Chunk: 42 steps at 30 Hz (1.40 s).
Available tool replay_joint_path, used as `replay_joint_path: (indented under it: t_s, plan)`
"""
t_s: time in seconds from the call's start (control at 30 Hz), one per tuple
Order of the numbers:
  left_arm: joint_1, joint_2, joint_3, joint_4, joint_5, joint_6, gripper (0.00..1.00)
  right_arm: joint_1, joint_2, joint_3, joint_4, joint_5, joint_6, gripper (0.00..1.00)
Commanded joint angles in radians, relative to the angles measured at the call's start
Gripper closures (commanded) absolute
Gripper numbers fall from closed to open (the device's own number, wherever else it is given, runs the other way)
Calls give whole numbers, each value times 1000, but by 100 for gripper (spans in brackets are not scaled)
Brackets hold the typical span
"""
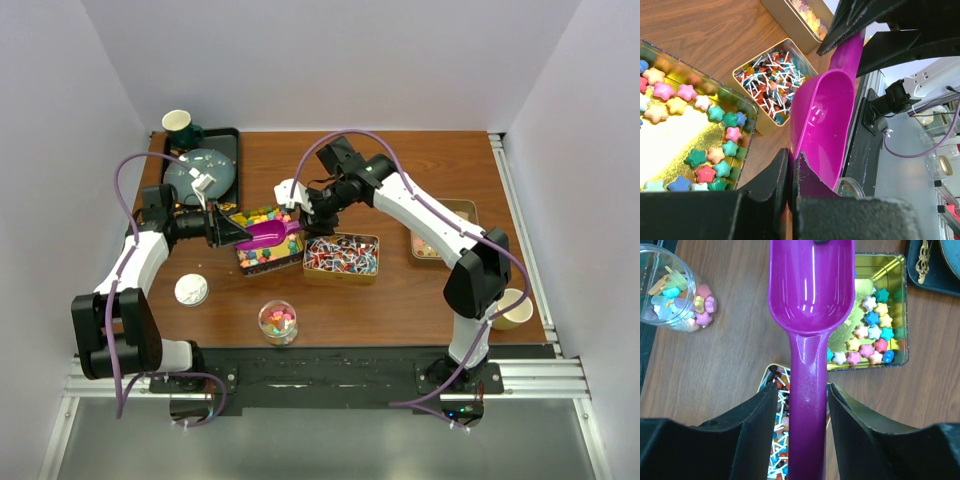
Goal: Pack the candies
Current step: Adjust the spatula, then scoop the fake candies from the storage box.
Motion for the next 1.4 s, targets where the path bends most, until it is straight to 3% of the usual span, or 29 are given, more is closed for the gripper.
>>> replay_joint_path:
  t_s: [0.0, 0.13, 0.23, 0.27, 0.3, 0.43, 0.5, 0.73, 0.87, 1.0, 1.13, 1.37]
  plan:
    - [-4, -7, 5, 58, 56, -36, 100, 10, -17, -8, 25, -7, -11, 54]
    - [-4, -4, 4, 67, 58, -47, 100, 13, -14, -11, 31, -12, 5, 61]
    - [-2, 2, 2, 78, 55, -54, 100, 13, -14, -8, 29, -12, 21, 77]
    - [-4, 4, -1, 84, 47, -54, 100, 13, -17, -2, 26, -9, 28, 87]
    - [-4, 4, -1, 92, 18, -76, 96, 11, -17, 1, 17, -7, 31, 92]
    - [2, -2, 14, 68, -134, -39, 54, -3, -34, 18, -73, 106, 15, 100]
    - [1, -5, 25, 35, -203, -11, 45, -50, -49, 21, -121, 140, -27, 100]
    - [-8, -5, -44, 124, -258, -82, 32, -231, -47, 78, -446, 347, -228, 100]
    - [-59, -1, -68, 140, -269, -73, 43, -277, -67, 29, -538, 474, -305, 100]
    - [-146, 30, -59, 135, -301, -36, 75, -297, -90, -22, -572, 545, -330, 100]
    - [-246, 90, -49, 126, -330, -27, 99, -296, -77, -1, -631, 589, -319, 100]
    - [-352, 192, 0, 121, -416, -22, 100, -291, -58, -3, -653, 699, -318, 100]
